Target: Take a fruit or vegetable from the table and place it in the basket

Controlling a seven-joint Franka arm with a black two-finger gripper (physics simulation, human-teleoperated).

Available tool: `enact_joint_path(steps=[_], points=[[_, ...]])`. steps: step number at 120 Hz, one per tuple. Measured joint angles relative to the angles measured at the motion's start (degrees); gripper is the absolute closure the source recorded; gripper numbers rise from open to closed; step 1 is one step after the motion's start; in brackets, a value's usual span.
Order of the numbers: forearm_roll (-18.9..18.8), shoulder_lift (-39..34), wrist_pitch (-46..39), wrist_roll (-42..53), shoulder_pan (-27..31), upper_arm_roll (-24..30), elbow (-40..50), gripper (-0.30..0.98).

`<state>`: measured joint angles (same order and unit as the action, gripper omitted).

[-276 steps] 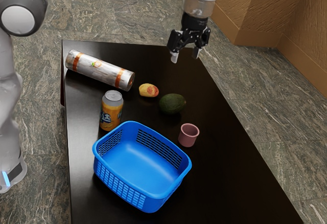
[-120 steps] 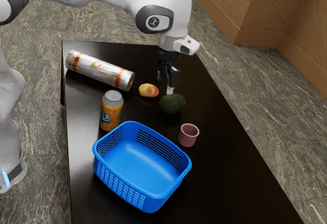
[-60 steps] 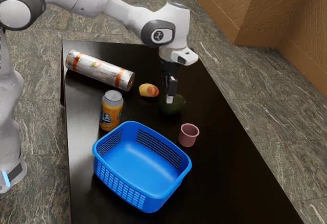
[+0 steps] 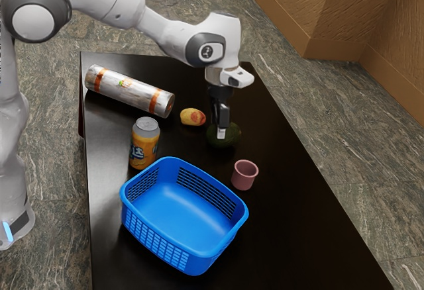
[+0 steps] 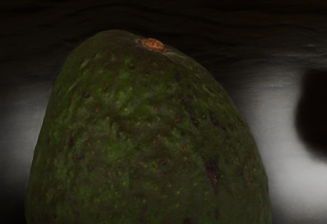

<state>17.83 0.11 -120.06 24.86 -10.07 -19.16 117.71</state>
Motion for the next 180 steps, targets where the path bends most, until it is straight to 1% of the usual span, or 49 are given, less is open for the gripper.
enact_joint_path(steps=[21,36,38,48,62,66,68,75,78,85,89,94,101,113,128,136,140,144,150,180], points=[[1.4,2.2,-1.1,1.4,-0.1,0.0,0.0,0.0],[2.2,3.5,-1.9,2.2,-2.0,0.0,0.0,0.0],[2.4,3.5,-2.0,2.3,-2.3,0.0,0.0,0.01],[3.0,3.2,-3.5,2.6,-3.3,0.0,0.0,0.14],[3.2,1.6,-5.5,2.5,-3.3,-0.1,0.0,0.21],[3.2,-0.7,-6.0,2.4,-3.7,-0.4,1.0,0.21],[3.1,-2.9,-6.2,2.4,-3.8,-0.3,2.2,0.24],[3.0,-14.1,-6.7,2.1,-3.4,0.0,9.3,0.3],[2.9,-19.5,-6.9,1.8,-2.9,1.0,12.9,0.31],[2.8,-30.6,-7.3,0.7,-2.6,5.6,19.9,0.32],[2.7,-35.1,-7.4,-0.3,-3.0,9.1,22.7,0.32],[2.8,-38.0,-7.5,-1.7,-4.2,12.9,24.4,0.32],[3.3,-40.0,-7.6,-3.9,-5.8,17.7,25.4,0.32],[7.3,-40.3,-7.8,-7.5,-6.7,24.9,25.9,0.31],[12.0,-38.4,-8.2,-11.2,-6.9,29.0,25.9,0.29],[13.5,-37.0,-8.6,-12.8,-6.7,29.8,25.7,0.31],[14.1,-36.7,-8.8,-13.5,-6.7,30.1,25.7,0.22],[14.5,-36.3,-8.9,-14.0,-6.2,30.4,25.6,0.15],[15.0,-36.0,-8.9,-14.6,-5.0,30.6,25.6,0.1],[15.9,-36.0,-9.1,-16.2,-3.7,30.7,25.5,0.02]])
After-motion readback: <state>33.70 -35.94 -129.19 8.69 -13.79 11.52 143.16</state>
